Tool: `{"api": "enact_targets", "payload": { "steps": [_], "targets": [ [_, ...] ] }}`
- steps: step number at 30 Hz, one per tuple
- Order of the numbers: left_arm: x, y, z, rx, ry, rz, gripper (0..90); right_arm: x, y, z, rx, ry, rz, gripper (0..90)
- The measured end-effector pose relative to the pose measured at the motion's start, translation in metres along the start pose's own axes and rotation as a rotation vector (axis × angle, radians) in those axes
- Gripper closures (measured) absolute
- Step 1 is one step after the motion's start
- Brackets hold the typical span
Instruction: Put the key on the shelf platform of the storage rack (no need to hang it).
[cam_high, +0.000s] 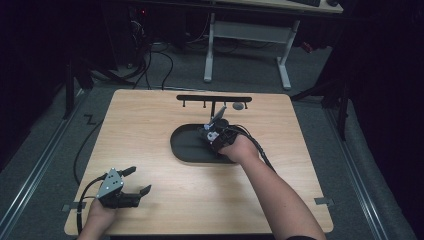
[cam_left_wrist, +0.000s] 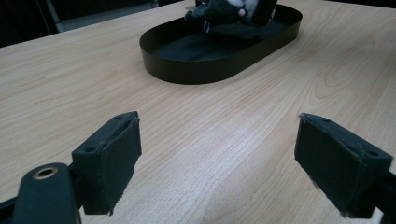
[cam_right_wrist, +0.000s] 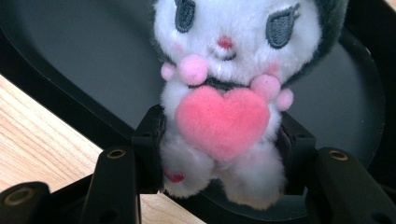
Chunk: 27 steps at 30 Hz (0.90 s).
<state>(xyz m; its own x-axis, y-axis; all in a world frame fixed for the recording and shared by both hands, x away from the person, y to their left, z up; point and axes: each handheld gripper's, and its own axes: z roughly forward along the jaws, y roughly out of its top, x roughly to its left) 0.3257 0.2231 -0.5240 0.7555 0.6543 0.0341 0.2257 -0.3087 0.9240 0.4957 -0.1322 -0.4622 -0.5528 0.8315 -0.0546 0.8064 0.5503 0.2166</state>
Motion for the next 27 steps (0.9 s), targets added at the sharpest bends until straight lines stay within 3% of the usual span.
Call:
{"api": "enact_targets", "payload": {
  "steps": [18, 27],
  "targets": [
    [-0.001, 0.0, 0.001, -0.001, -0.002, 0.0, 15.2, -0.009, -0.013, 0.003, 0.034, 0.012, 0.012, 46.7],
    [0.0, 0.0, 0.001, -0.001, -0.002, 0.001, 15.2, -0.005, -0.012, 0.009, 0.049, 0.013, 0.02, 46.1]
  ]
}}
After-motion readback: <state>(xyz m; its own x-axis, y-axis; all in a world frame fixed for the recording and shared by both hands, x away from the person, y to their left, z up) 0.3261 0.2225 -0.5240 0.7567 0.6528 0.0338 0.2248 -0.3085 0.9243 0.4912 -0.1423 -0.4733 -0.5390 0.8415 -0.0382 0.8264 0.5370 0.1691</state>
